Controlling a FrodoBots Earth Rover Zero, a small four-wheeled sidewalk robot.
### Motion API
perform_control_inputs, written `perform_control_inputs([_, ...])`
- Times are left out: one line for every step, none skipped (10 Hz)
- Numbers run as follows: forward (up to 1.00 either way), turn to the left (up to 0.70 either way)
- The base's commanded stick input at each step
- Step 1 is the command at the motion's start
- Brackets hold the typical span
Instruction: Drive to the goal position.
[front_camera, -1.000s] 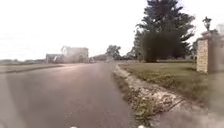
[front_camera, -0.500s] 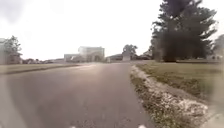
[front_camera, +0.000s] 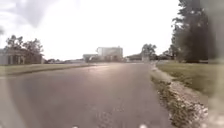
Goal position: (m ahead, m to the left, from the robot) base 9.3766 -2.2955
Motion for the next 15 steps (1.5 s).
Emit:
perform_control_inputs([0.70, 0.00])
perform_control_inputs([0.70, 0.00])
perform_control_inputs([0.70, 0.00])
perform_control_inputs([0.70, 0.00])
perform_control_inputs([0.79, 0.00])
perform_control_inputs([0.85, 0.00])
perform_control_inputs([0.85, 0.00])
perform_control_inputs([0.93, 0.00])
perform_control_inputs([0.99, 0.00])
perform_control_inputs([1.00, 0.00])
perform_control_inputs([1.00, 0.00])
perform_control_inputs([1.00, -0.02])
perform_control_inputs([1.00, -0.19])
perform_control_inputs([1.00, -0.34])
perform_control_inputs([1.00, -0.39])
